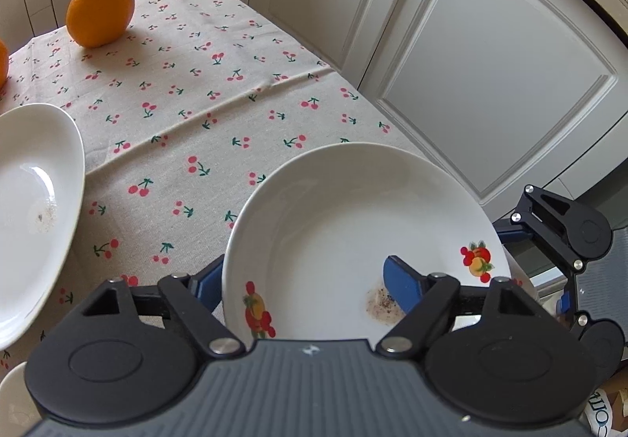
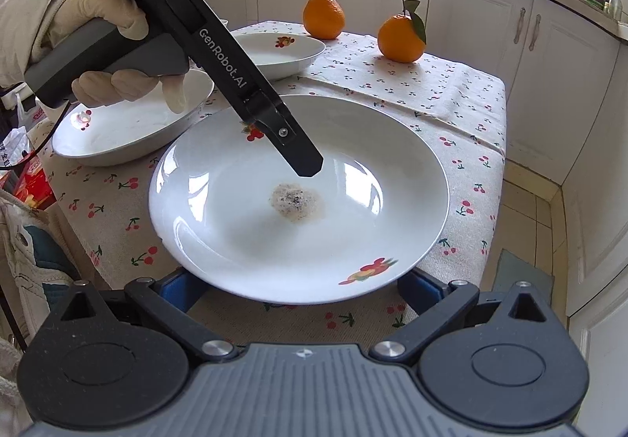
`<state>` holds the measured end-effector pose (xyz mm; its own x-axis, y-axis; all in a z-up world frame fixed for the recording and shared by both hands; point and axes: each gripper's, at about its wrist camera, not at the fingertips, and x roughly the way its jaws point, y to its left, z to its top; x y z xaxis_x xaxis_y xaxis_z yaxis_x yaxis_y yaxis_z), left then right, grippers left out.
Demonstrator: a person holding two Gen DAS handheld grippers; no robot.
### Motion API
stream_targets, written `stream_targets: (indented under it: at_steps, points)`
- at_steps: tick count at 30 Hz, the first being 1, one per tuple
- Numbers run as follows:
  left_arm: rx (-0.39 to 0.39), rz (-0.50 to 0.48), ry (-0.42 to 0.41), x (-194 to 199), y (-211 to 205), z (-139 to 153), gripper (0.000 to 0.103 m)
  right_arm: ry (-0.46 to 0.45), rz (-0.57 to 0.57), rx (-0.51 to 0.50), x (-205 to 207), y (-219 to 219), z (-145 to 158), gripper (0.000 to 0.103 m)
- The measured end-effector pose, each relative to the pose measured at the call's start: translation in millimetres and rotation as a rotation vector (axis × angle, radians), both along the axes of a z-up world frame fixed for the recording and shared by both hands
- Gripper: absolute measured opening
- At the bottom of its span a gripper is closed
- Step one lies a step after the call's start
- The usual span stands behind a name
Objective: Organize plates and bowls
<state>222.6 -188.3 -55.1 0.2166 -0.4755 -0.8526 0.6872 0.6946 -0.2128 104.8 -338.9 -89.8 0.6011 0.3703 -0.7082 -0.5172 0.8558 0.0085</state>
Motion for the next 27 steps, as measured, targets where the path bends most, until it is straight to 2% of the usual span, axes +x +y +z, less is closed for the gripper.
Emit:
stream_targets:
  at_steps: [18,27]
  points:
    - [0.007,-0.013,0.025,7.4,-2.5,1.6,0.076,0.026,0.041,-0.022,7.7,3.1,4.5,0.103]
    - [-0.028,0.021,-0.009,23.3,-3.5,12.4,0.076,-0.007,0.070,-0.061,27.5,-1.3,14.8,0.103]
